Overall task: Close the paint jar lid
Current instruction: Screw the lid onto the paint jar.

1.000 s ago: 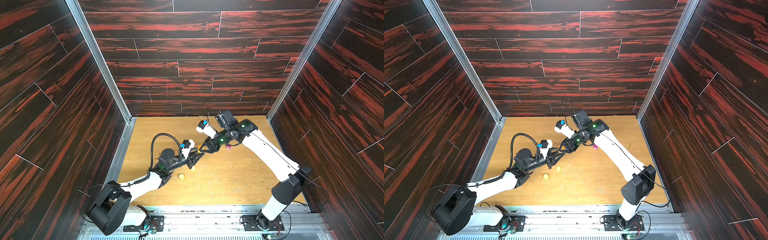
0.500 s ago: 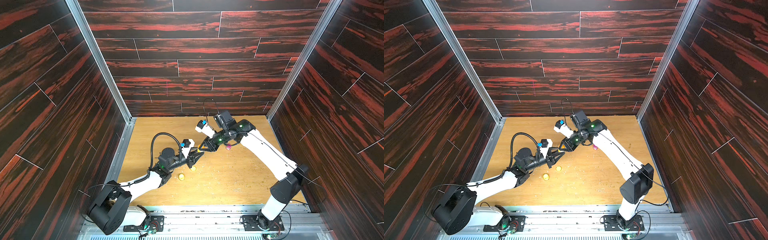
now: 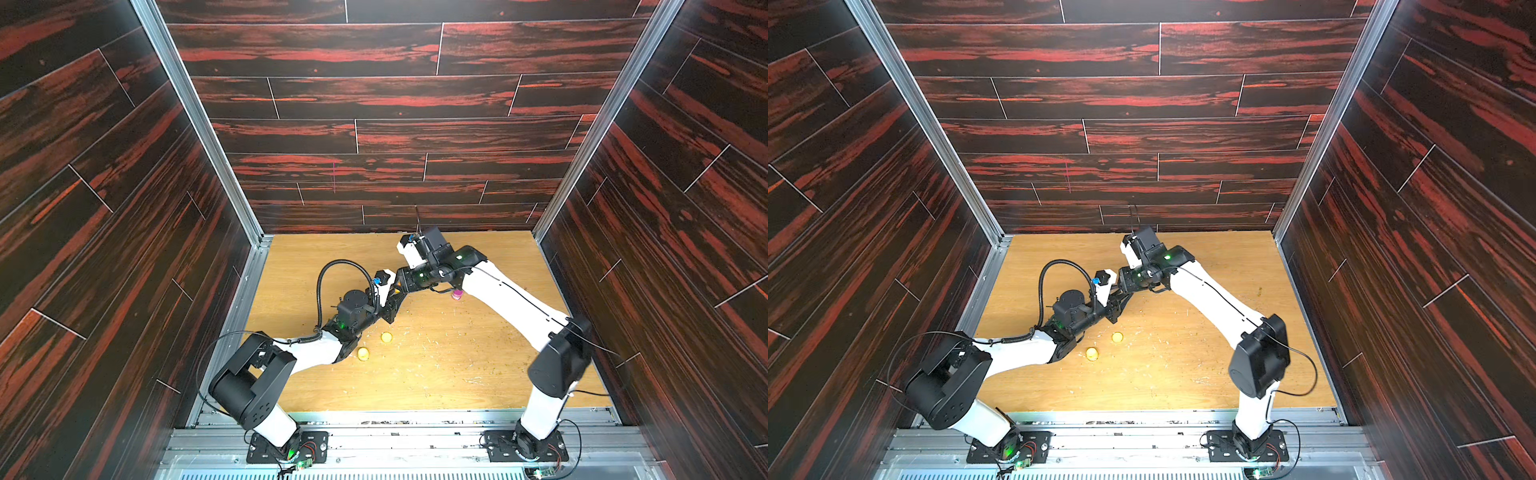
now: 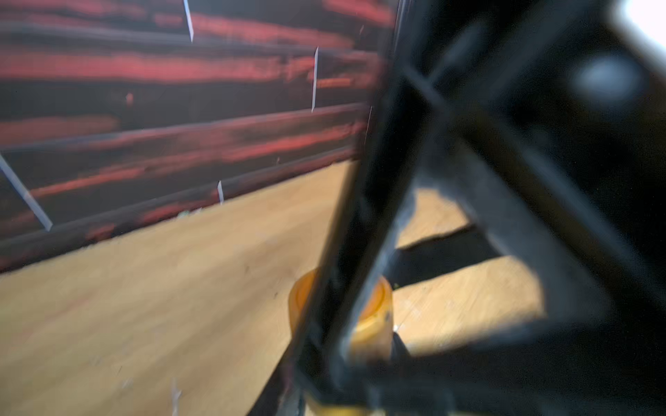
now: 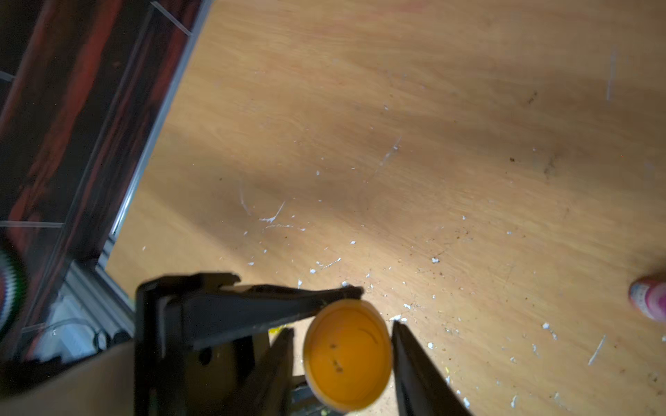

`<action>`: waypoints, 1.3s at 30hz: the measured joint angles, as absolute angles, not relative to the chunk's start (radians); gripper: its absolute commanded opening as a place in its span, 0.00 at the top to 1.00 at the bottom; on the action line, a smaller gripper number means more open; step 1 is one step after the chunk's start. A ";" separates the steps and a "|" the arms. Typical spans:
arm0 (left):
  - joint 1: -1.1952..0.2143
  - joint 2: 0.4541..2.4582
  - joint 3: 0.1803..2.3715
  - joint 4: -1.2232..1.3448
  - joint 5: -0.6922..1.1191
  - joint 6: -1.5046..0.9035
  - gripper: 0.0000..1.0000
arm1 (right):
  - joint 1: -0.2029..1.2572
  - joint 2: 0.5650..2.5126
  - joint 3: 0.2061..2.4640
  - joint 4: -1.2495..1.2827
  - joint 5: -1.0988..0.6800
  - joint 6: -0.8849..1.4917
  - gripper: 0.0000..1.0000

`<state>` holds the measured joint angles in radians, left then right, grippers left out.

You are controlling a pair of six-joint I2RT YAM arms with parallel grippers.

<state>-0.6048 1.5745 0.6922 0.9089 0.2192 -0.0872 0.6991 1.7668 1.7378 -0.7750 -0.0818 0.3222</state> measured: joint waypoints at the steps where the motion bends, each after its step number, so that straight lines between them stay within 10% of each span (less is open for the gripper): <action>1: -0.599 1.552 0.682 0.920 0.244 -0.094 0.82 | 0.693 1.725 1.716 -0.782 -0.113 0.300 0.39; 15: -0.533 1.353 0.637 0.799 0.593 -0.147 0.82 | 0.623 1.592 1.822 -0.967 -0.384 -0.146 0.35; 39: -0.533 1.354 0.646 0.768 0.641 -0.151 0.82 | 0.626 1.718 1.841 -0.994 -0.490 -0.220 0.46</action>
<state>-0.5331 1.3544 0.6456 0.7685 0.6411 -0.1509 0.6258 1.7184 1.8408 -0.9943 -0.4904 -0.2203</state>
